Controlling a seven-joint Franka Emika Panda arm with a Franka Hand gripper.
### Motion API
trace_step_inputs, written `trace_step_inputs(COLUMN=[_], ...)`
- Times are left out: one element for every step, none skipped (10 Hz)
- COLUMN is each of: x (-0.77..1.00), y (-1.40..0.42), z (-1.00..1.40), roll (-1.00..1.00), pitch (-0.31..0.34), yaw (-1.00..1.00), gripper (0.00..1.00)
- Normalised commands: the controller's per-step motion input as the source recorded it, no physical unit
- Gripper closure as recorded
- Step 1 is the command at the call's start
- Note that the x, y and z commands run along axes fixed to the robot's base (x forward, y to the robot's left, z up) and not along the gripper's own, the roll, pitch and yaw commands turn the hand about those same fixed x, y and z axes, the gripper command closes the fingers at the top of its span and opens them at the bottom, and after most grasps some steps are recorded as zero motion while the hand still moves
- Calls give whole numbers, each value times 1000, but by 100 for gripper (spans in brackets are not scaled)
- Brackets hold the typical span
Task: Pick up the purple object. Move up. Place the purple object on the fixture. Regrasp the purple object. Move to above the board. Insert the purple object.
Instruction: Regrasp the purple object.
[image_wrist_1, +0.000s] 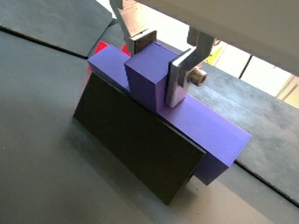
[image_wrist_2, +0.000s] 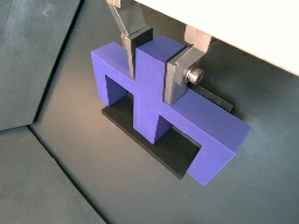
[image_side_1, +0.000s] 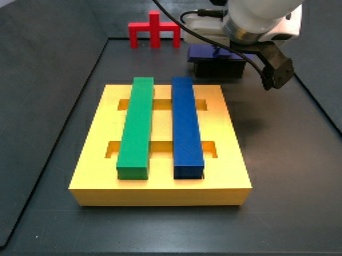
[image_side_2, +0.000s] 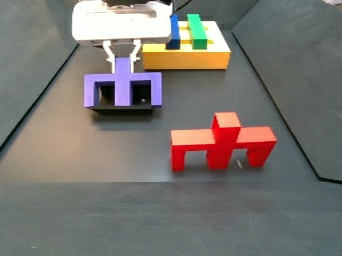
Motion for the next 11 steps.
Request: trace_step_inputs(x=[0,0,0,0,0,0,0,0,0,0,0], y=[0,0,0,0,0,0,0,0,0,0,0], z=[0,0,0,0,0,0,0,0,0,0,0], roll=[0,0,0,0,0,0,0,0,0,0,0], pitch=[0,0,0,0,0,0,0,0,0,0,0], yaw=[0,0,0,0,0,0,0,0,0,0,0], gripper=[100,100,100,100,100,100,100,100,100,100,100])
